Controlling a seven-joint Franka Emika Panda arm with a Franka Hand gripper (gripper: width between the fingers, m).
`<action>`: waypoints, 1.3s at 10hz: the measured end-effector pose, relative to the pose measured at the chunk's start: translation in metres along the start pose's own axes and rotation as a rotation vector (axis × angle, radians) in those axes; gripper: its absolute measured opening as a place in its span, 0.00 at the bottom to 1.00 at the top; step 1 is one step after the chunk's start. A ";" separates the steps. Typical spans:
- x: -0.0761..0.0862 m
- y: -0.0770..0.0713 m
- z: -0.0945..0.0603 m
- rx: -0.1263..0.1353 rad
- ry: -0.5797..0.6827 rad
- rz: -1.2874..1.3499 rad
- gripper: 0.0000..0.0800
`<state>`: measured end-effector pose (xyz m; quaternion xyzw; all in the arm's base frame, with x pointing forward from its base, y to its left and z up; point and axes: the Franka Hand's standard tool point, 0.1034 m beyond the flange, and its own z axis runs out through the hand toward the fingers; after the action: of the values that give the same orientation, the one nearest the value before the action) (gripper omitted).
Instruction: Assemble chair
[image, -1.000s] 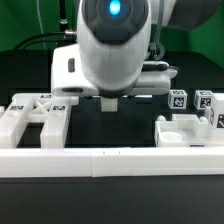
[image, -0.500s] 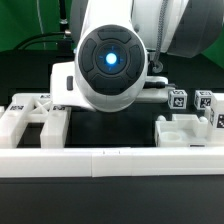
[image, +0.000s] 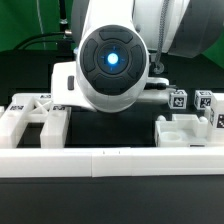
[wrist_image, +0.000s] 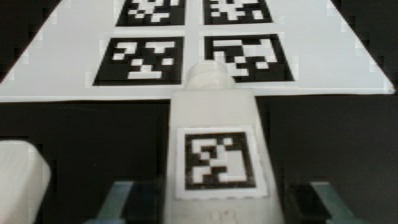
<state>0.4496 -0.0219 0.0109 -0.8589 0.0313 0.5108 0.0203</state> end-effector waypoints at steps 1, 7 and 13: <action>0.000 -0.002 -0.003 -0.001 0.005 -0.004 0.36; -0.026 -0.011 -0.038 -0.011 0.026 -0.001 0.36; -0.019 -0.033 -0.092 -0.025 0.393 -0.009 0.36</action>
Offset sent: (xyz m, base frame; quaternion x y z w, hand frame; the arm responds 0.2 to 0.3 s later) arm 0.0206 0.0273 0.0716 0.0275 -0.0436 0.0067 0.9986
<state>0.5240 0.0050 0.0719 -0.9424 0.0247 0.3334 0.0054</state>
